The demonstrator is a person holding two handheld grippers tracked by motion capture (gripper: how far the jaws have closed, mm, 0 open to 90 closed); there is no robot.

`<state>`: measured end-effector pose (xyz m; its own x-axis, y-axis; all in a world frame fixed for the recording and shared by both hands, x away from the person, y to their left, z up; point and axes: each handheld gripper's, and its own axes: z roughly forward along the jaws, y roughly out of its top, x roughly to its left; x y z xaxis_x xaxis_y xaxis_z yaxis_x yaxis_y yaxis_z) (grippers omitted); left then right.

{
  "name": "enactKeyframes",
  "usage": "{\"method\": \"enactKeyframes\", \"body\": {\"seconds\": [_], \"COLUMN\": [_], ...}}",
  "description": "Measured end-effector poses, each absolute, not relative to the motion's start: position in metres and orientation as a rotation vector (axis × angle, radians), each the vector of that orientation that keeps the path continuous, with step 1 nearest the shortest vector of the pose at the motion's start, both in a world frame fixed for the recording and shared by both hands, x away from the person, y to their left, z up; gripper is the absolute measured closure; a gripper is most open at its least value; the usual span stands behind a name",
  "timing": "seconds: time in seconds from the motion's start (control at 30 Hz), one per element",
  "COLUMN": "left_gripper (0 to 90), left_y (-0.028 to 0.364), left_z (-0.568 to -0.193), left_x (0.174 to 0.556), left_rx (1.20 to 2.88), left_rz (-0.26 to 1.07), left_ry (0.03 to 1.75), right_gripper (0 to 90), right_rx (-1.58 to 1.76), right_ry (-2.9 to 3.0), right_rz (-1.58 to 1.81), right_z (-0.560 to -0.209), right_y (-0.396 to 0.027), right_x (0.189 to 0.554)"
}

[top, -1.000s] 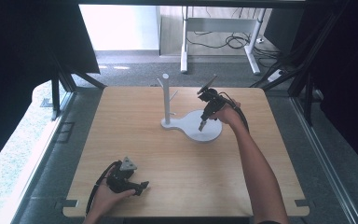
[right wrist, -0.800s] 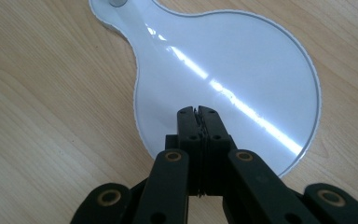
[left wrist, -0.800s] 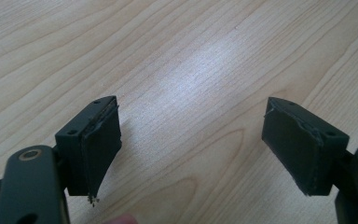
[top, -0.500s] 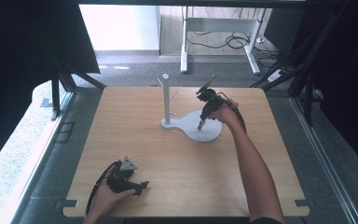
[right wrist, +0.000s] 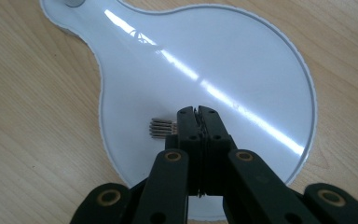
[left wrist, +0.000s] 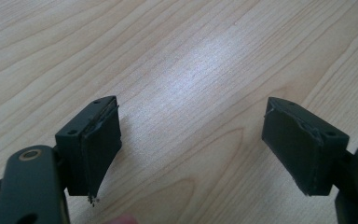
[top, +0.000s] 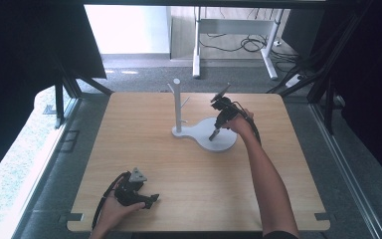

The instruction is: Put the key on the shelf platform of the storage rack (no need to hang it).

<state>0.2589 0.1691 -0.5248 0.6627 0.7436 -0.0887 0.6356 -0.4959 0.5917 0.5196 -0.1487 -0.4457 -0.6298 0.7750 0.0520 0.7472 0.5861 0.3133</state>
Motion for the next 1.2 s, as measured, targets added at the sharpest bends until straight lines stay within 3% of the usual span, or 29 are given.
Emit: {"method": "enactKeyframes", "body": {"seconds": [0.63, 1.2], "left_gripper": [19.9, 20.0], "left_y": [0.168, 0.165], "left_z": [-0.527, -0.528], "left_x": [0.259, 0.259], "left_rx": [2.285, 2.302], "left_rz": [0.224, 0.222], "left_ry": [1.066, 1.052], "right_gripper": [88.6, 64.7], "right_rx": [1.333, 1.255], "right_ry": [2.692, 2.660], "right_rz": [0.474, 0.517], "right_z": [-0.466, -0.447], "right_y": [-0.154, -0.162], "right_x": [0.524, 0.503]}}
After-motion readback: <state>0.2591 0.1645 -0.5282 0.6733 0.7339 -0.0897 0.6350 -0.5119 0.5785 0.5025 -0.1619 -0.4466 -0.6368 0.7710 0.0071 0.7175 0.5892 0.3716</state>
